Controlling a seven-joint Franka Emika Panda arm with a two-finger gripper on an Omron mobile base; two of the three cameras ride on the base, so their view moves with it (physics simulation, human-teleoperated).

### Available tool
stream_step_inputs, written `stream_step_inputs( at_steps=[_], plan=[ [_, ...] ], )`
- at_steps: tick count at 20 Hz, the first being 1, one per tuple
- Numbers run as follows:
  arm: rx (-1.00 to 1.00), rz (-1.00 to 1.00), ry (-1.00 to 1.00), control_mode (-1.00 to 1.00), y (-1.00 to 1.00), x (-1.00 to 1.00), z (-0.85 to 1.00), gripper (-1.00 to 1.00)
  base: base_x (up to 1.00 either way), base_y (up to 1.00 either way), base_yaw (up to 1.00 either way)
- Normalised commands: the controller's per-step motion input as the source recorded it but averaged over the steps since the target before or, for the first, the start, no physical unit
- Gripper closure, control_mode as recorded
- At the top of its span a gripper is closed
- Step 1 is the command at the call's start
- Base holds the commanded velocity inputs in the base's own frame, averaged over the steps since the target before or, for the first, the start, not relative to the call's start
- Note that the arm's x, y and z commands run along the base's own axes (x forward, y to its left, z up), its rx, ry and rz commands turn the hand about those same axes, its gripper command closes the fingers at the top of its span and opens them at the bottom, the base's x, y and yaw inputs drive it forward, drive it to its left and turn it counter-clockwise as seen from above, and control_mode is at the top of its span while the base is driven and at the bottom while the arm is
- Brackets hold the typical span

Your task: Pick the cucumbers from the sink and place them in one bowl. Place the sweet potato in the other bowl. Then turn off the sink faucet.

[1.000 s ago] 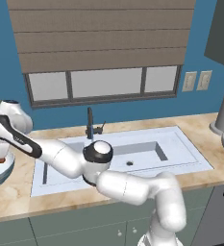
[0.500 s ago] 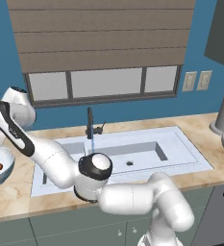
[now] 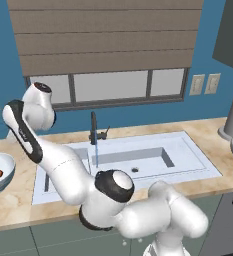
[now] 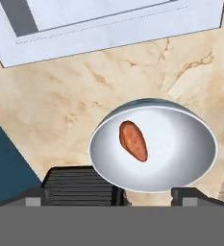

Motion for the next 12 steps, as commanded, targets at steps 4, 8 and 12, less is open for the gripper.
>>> stream_step_inputs(
  at_steps=[4,8,12],
  plan=[
    [0.07,-0.43,0.02,-1.00,-1.00,-0.08,1.00,-1.00,0.00,0.00,0.00],
    [0.02,-0.36,0.02,-1.00,-1.00,-0.62,0.97,-1.00,0.00,0.00,0.00],
    [0.00,-0.24,0.00,-1.00,-0.95,-0.67,0.80,-1.00,0.00,0.00,0.00]
  ],
)
